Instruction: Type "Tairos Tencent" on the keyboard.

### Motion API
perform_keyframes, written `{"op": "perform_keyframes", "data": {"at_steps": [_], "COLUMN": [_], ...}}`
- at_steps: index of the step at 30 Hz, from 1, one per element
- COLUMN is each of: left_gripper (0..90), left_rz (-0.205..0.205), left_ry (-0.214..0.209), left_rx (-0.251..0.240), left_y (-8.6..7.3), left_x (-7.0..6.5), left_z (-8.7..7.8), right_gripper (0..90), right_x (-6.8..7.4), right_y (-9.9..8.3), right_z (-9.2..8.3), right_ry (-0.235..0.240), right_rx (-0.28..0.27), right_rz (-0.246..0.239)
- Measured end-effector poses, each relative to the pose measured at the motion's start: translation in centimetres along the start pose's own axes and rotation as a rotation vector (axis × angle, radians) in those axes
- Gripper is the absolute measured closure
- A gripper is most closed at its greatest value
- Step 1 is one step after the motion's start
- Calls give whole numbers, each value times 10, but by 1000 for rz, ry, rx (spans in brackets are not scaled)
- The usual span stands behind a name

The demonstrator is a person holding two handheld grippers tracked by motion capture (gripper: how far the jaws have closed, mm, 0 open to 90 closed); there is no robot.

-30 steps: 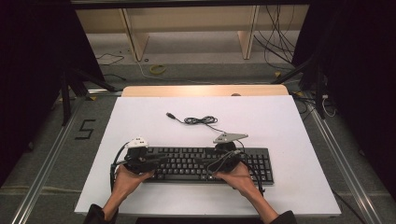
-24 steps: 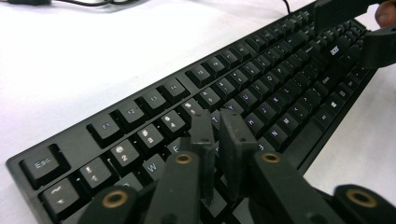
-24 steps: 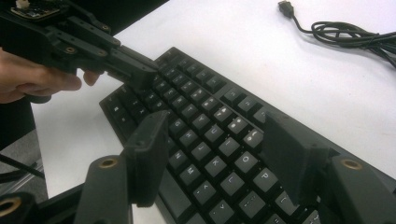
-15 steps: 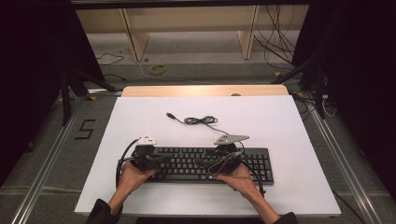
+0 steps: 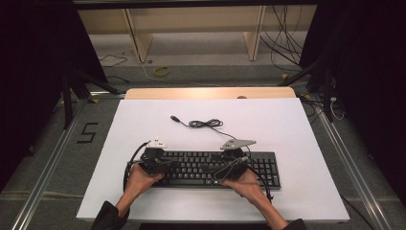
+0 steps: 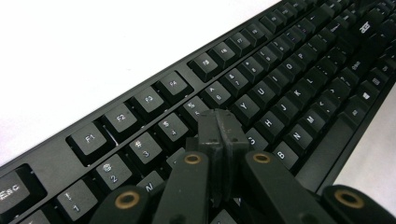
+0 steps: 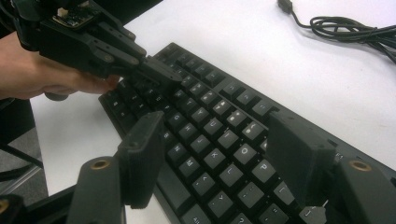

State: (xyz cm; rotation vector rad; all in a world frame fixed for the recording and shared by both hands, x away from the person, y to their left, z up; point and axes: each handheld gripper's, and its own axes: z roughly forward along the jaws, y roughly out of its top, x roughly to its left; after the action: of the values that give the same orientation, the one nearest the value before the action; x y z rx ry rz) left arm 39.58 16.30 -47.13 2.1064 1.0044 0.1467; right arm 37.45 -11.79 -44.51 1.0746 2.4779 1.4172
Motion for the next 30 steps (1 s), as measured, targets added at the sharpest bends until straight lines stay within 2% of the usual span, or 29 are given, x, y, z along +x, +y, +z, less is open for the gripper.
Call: {"op": "perform_keyframes", "data": {"at_steps": [13,18,24,27,30], "left_gripper": [890,893,891,887,840], "left_rz": [-5,10,1,-3,-9], "left_ry": [1,26,22,19,2], "left_rx": [14,26,17,-2,-21], "left_y": [0,-1,0,1,3], "left_x": [1,-2,-1,-1,-1], "left_z": [5,8,6,1,-3], "right_gripper": [373,374,374,374,374], "right_x": [-1,0,-1,-1,-2], "right_y": [-1,-1,-1,-1,-1], "right_z": [-1,-1,-1,-1,-1], "right_ry": [-3,-4,-5,-6,-6], "right_rx": [-2,0,-4,-4,-3], "right_rz": [1,1,1,5,8]}}
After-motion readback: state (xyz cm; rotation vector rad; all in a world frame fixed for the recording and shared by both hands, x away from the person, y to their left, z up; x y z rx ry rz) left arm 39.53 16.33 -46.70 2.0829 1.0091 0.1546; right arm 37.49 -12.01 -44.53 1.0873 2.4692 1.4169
